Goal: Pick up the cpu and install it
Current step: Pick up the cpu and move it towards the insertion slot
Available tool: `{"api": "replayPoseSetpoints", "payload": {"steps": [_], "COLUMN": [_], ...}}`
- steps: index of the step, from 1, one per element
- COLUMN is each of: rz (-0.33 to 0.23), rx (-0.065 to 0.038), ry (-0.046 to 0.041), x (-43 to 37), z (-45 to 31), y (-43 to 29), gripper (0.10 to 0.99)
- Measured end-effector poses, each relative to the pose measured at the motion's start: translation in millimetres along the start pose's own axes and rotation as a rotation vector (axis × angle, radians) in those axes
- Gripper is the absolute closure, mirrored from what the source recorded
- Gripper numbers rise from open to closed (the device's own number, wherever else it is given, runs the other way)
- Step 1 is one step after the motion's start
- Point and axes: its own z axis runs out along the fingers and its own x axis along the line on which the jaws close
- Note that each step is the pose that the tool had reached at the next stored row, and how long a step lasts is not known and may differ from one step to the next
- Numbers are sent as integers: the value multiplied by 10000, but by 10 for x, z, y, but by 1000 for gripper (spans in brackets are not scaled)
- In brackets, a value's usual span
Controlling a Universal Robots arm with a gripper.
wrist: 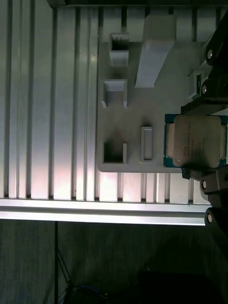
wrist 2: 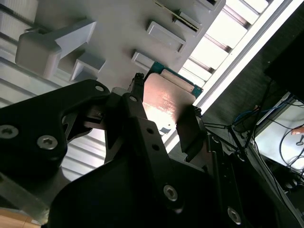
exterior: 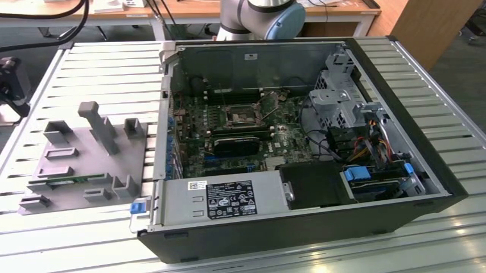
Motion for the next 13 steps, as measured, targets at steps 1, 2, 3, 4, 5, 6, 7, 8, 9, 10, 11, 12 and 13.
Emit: {"api": "replayPoseSetpoints", "payload": {"steps": [1,2,3,4,5,6,7,8,9,10,11,12,13], "rz": [0,1,1,1,1,1,1,1,1,1,1,1,2], "rx": [0,2,2,1,0,1,1,1,1,1,1,1,2], "ry": [0,2,3,1,0,0,1,1,1,1,2,2,4], "x": [0,1,1,1,0,1,1,1,0,1,1,-3,-4], "z": [-3,-7,-11,-13,-16,-19,-22,-25,-27,-30,-34,-36,-38], "y": [0,0,1,1,1,1,1,2,2,2,2,3,3], "gripper": [561,561,561,561,561,561,561,561,561,561,561,561,561]}}
